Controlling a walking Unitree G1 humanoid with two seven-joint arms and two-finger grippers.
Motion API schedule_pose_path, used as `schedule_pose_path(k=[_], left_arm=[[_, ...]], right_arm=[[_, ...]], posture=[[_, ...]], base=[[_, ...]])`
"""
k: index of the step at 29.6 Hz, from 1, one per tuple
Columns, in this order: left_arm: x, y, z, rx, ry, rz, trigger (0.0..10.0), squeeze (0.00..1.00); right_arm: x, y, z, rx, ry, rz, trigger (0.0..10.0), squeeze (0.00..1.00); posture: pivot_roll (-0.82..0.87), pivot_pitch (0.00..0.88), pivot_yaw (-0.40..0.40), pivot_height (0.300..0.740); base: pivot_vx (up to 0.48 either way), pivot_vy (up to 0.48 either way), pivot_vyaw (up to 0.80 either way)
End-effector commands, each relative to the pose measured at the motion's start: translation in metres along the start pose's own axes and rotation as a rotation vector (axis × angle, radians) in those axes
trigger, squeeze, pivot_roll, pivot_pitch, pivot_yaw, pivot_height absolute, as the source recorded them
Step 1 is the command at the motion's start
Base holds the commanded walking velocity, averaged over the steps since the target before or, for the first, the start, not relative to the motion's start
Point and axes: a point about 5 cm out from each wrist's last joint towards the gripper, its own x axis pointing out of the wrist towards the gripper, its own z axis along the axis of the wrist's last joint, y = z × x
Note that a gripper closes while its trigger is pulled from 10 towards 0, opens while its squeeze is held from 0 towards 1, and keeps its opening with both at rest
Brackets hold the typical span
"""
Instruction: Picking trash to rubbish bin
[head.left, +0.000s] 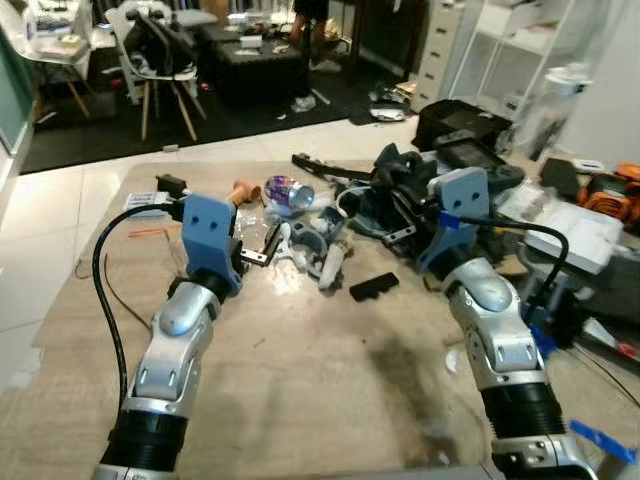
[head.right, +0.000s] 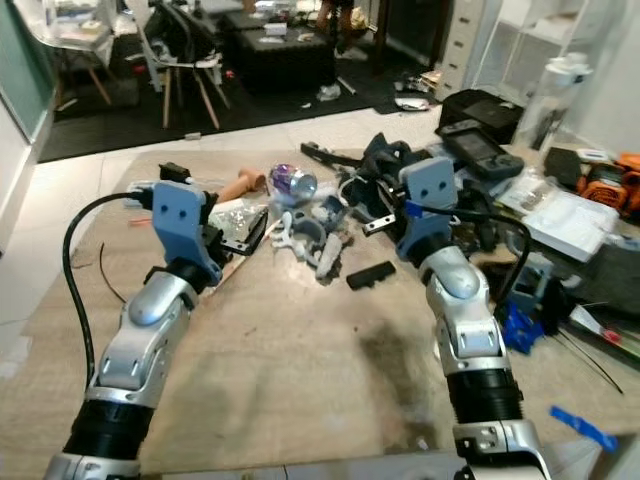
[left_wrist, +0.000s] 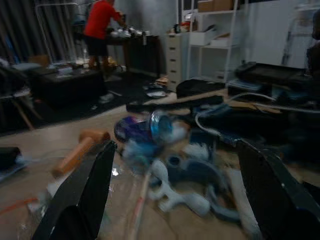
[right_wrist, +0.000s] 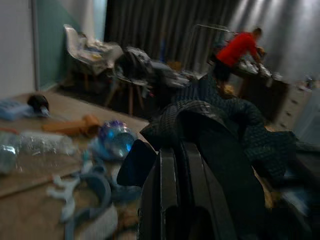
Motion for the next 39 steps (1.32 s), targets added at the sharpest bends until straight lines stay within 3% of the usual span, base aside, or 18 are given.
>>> schedule_pose_path(k=[1, 39], left_arm=[[-0.0028, 0.0018, -0.0034, -0.012, 0.017, 0.002, 10.0, 0.00], [-0.0008, 0.0006, -0.0015, -0.015, 0.018, -0.026, 10.0, 0.00]], right_arm=[[0.0015, 0.0041, 0.0017, 0.002, -0.008, 0.011, 10.0, 0.00], [0.0029, 0.0055, 0.0013, 0.011, -0.006, 0.007, 10.0, 0.00]], posture=[[-0.08, 0.080, -0.018, 0.740], [-0.07, 0.083, -0.010, 0.740]], base=[[-0.270, 0.000, 0.00], [-0.264, 0.000, 0.00]])
